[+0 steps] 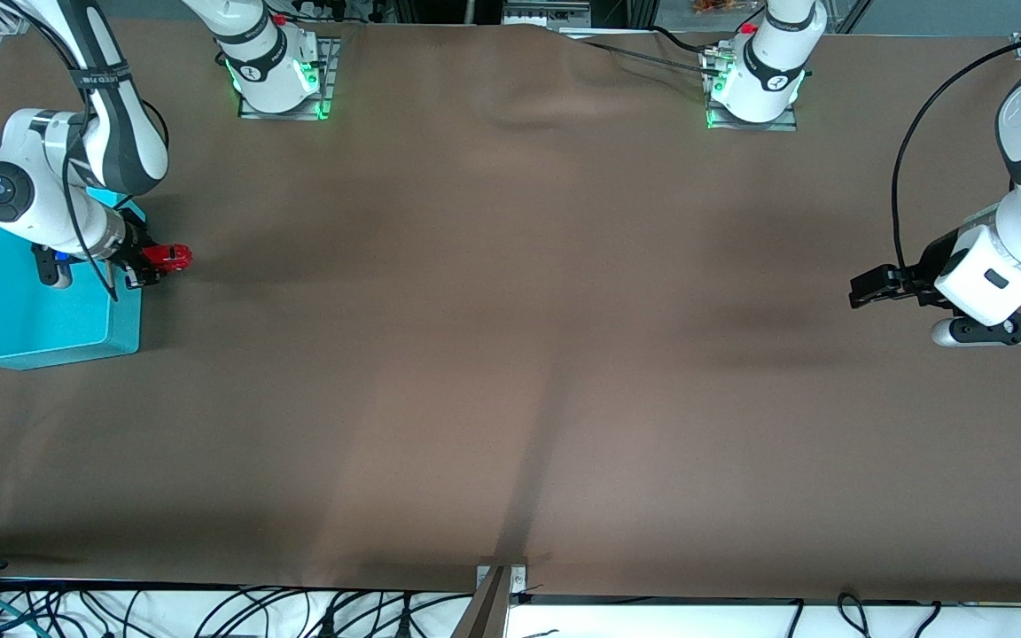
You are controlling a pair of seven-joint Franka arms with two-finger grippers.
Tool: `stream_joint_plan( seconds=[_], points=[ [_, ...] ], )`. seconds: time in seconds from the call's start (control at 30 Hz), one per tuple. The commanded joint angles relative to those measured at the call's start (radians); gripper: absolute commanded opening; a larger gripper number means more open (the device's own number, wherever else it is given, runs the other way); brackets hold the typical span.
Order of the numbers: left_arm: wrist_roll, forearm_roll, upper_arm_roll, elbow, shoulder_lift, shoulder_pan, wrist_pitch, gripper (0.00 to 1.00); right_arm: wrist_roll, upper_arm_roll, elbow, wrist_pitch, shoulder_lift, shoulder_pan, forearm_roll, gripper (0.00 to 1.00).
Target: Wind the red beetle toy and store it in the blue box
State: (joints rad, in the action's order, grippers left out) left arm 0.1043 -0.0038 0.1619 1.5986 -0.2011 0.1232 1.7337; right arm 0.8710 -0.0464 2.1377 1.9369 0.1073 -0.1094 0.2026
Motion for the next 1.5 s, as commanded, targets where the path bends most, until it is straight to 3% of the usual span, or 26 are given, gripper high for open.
stream_joint_plan(
  seconds=[0.0, 0.7, 0.93, 1.47],
  points=[
    [-0.026, -0.021, -0.001, -0.025, -0.009, 0.0, -0.005, 1.0, -0.154, -0.035, -0.007, -0.055, -0.027, -0.009, 0.009, 0.0],
    [-0.026, -0.021, -0.001, -0.025, -0.011, 0.0, -0.005, 1.0, -0.75, -0.262, -0.009, -0.007, -0.026, -0.055, 0.058, 0.0],
    [-0.026, -0.022, -0.001, -0.025, -0.011, 0.0, -0.005, 1.0, -0.937, -0.271, -0.01, 0.059, -0.005, -0.107, 0.058, 0.0],
    [-0.026, -0.022, -0.001, -0.025, -0.011, 0.0, -0.003, 1.0, -1.164, -0.27, -0.028, 0.204, 0.098, -0.136, 0.047, 0.0]
  ],
)
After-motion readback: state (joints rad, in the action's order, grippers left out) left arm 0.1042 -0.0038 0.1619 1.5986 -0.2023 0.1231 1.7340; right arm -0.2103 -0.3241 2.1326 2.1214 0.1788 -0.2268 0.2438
